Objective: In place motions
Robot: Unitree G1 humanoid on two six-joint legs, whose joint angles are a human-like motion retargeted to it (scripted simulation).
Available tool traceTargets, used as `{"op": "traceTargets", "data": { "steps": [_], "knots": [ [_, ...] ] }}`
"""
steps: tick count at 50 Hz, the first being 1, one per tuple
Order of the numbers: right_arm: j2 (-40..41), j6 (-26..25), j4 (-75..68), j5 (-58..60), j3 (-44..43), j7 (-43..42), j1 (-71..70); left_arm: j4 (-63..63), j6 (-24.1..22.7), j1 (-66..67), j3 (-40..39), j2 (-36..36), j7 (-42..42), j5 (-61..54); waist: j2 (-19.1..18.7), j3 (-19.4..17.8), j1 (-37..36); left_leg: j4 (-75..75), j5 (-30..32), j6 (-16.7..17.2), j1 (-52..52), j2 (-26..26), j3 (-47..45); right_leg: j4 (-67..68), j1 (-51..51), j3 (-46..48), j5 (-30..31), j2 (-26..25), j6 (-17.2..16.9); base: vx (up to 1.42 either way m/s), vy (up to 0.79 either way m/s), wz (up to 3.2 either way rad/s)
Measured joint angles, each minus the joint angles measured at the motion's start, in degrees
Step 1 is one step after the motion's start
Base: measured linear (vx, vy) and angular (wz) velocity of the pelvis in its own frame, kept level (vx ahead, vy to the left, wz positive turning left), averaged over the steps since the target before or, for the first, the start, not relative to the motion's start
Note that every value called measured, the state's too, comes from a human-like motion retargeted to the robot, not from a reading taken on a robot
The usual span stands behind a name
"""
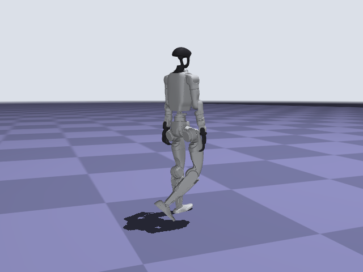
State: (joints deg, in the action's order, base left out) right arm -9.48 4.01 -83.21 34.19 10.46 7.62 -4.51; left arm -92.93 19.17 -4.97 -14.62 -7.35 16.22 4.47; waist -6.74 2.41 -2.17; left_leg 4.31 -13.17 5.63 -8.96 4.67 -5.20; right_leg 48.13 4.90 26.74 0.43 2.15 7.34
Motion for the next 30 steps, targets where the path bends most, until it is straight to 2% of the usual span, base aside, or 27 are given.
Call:
{"op": "traceTargets", "data": {
  "steps": [3, 5, 8, 11, 12, 13, 15, 17, 18, 20, 22, 23, 25, 27, 30],
  "knots": [
    [0.0, 1.2, 1.8, 0.8, 0.7, -0.8, 0.3, 1.2, 0.8, -5.4, 3.6, -2.4, -0.7, 2.3, 1.9, -1.0, 3.0, -0.9, -1.4, -1.5, 2.2, -3.2, 1.3, -10.2, 5.5, -2.5, 1.4, -4.8, -4.0, 0.33, 0.29, 0.86],
    [0.0, 1.4, 2.1, 1.4, 0.9, -1.4, 0.3, 2.8, 1.0, -8.5, 6.0, -3.8, -0.7, 4.0, 4.0, -1.5, 5.0, -1.7, -2.4, -2.7, 4.1, -6.4, 2.5, -19.5, 8.2, -3.6, 3.6, -6.0, -5.7, 0.38, 0.25, 0.88],
    [-0.1, 1.0, 1.1, 1.6, 0.7, -2.0, 0.1, 6.7, 0.7, -11.6, 8.2, -4.7, -0.8, 6.1, 7.3, -2.5, 6.8, -2.9, -4.5, -4.1, 8.2, -10.9, 3.3, -33.4, 10.1, -3.9, 4.8, -4.4, -5.6, 0.49, 0.27, 0.63],
    [-0.2, 0.3, -1.1, 1.1, 0.0, -2.1, 0.2, 10.9, -0.9, -12.8, 9.2, -4.2, -1.4, 7.0, 8.7, -3.4, 7.7, -2.6, -7.6, -5.4, 12.7, -12.9, 3.8, -42.0, 10.2, -2.7, 4.2, -3.1, -5.6, 0.63, 0.25, 0.42],
    [-0.3, 0.0, -1.9, 0.9, -0.3, -2.2, 0.3, 12.3, -1.6, -12.8, 9.4, -3.7, -1.5, 7.1, 8.8, -3.5, 7.8, -1.9, -8.7, -5.7, 13.9, -13.1, 3.9, -43.7, 9.7, -1.9, 4.0, -3.1, -4.8, 0.68, 0.21, 0.15],
    [-0.3, -0.4, -3.0, 0.8, -0.8, -2.2, 0.1, 13.8, -2.5, -12.5, 9.4, -3.2, -1.6, 7.2, 8.7, -3.7, 7.5, -0.8, -9.9, -6.0, 14.8, -12.9, 3.4, -44.3, 9.0, -1.5, 4.5, -3.3, -2.5, 0.65, 0.18, -0.12],
    [-0.4, -1.0, -4.7, 0.5, -1.7, -2.3, 0.4, 16.4, -3.9, -10.9, 8.9, -2.1, -1.5, 7.7, 9.1, -3.1, 6.3, 2.2, -11.1, -6.4, 16.0, -13.4, 1.9, -43.9, 6.9, 0.4, 7.2, -2.3, -1.2, 0.74, 0.18, -0.41],
    [-0.4, -1.7, -6.2, 0.3, -2.3, -1.8, 0.8, 18.0, -5.0, -8.1, 8.1, -1.3, -1.8, 8.1, 9.7, -1.8, 6.1, 7.4, -7.7, -7.0, 15.6, -13.5, -1.9, -41.6, 6.5, -2.3, 5.8, -1.9, -0.8, 0.81, 0.20, -0.25],
    [-0.4, -2.4, -6.7, 0.2, -2.8, -1.2, 0.7, 18.1, -5.5, -6.8, 7.4, -0.6, -2.3, 8.2, 9.9, -1.2, 6.4, 11.8, -4.1, -6.9, 14.3, -12.6, -4.7, -39.9, 6.9, -5.8, 3.9, -1.8, -1.4, 0.71, 0.17, 0.00],
    [0.1, -3.6, -6.7, -0.3, -3.8, -0.5, 0.7, 17.2, -6.0, -4.3, 6.2, 1.0, -4.7, 7.3, 11.3, -1.2, 7.1, 26.0, 5.2, -6.3, 7.4, -10.8, -7.9, -39.5, 5.0, -7.0, 1.7, 0.8, -2.9, 0.62, 0.13, 0.00],
    [0.2, -3.0, -6.0, -1.5, -4.1, -0.7, 0.8, 14.3, -6.3, -2.5, 4.8, 1.8, -5.9, 5.3, 12.4, -1.2, 6.6, 39.7, 9.7, -9.1, 0.1, -10.8, -9.6, -40.7, 2.6, -4.9, 1.0, 2.6, -3.5, 0.56, 0.15, -0.42],
    [0.1, -2.3, -5.5, -2.3, -3.7, -0.3, 0.9, 12.2, -6.1, -1.7, 3.9, 1.8, -5.2, 4.8, 12.5, -1.2, 6.5, 44.4, 8.1, -10.7, -2.9, -12.1, -9.1, -40.7, 1.8, -5.5, 0.4, 2.9, -3.8, 0.47, 0.18, -0.59],
    [-0.1, -2.2, -4.6, -3.1, -2.6, 0.9, 0.8, 7.9, -4.6, -0.2, 2.7, 2.0, -2.5, 4.4, 13.1, -1.8, 5.2, 50.8, 4.4, -13.0, -7.3, -11.7, -12.0, -40.5, 0.3, -8.0, -0.8, 3.0, -3.8, 0.46, 0.24, -0.88],
    [0.0, -2.6, -3.7, -1.4, -2.4, 1.3, 0.3, 3.8, -2.2, 1.4, 0.6, 2.9, -1.3, 4.3, 13.4, -2.4, 3.1, 52.9, 2.3, -13.0, -12.3, -12.0, -14.5, -40.5, -0.8, -10.5, -1.7, 2.9, -3.8, 0.41, 0.29, -1.23],
    [0.1, -2.0, -2.1, 1.2, -1.6, 0.6, -0.6, -0.9, -2.5, 3.7, -1.6, 3.2, -0.5, 3.2, 13.0, -3.0, 0.5, 51.0, 0.7, -10.6, -18.9, -13.1, -14.7, -40.2, -1.6, -14.7, -2.9, 1.8, -3.8, 0.37, 0.33, -1.24]
  ]
}}
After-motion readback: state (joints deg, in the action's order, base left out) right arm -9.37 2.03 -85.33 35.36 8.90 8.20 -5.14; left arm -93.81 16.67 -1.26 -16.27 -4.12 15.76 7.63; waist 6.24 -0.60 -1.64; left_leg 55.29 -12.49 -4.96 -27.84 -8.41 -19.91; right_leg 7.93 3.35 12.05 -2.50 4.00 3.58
